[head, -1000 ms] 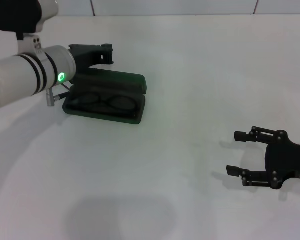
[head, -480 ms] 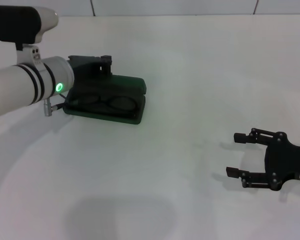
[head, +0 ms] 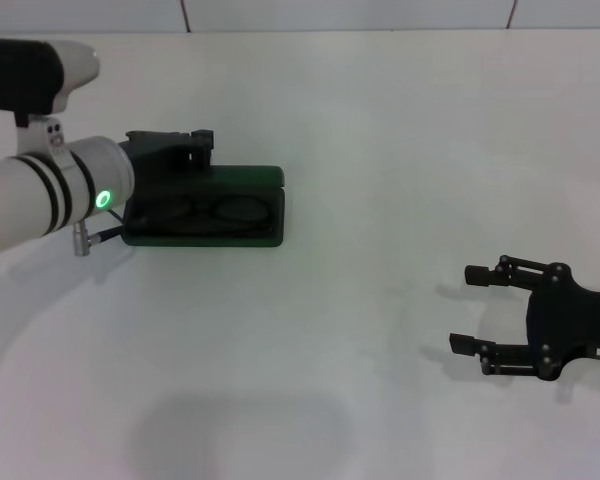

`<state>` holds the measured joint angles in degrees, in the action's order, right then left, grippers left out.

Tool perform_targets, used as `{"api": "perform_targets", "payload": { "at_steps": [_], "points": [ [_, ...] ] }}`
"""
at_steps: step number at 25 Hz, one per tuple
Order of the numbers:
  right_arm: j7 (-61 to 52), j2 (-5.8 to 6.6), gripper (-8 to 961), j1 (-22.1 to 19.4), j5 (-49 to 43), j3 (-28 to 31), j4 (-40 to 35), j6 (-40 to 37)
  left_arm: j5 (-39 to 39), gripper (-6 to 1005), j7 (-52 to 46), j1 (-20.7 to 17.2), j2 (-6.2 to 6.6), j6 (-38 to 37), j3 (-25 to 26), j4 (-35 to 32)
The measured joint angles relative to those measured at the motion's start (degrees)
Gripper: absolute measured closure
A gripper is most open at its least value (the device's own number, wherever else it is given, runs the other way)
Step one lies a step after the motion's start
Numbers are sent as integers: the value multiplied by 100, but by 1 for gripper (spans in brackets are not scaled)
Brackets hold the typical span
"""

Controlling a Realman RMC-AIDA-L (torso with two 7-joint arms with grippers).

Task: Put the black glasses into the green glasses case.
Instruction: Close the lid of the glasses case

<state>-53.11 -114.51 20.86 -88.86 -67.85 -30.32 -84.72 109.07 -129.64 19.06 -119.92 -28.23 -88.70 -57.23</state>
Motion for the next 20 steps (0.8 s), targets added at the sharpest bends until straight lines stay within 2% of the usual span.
{"api": "perform_targets", "payload": {
  "at_steps": [6, 13, 20],
  "points": [
    [-18, -1, 164, 15, 0, 10, 0, 0, -835, 997, 954, -163, -12, 34, -12, 102],
    [-23, -9, 164, 15, 0, 12, -1, 3, -1118, 996, 1678, -174, -43, 98, -26, 429],
    [-32, -10, 163, 44, 1, 18, -1, 9, -2337, 996, 2815, -185, -16, -68, -40, 683]
  ]
}}
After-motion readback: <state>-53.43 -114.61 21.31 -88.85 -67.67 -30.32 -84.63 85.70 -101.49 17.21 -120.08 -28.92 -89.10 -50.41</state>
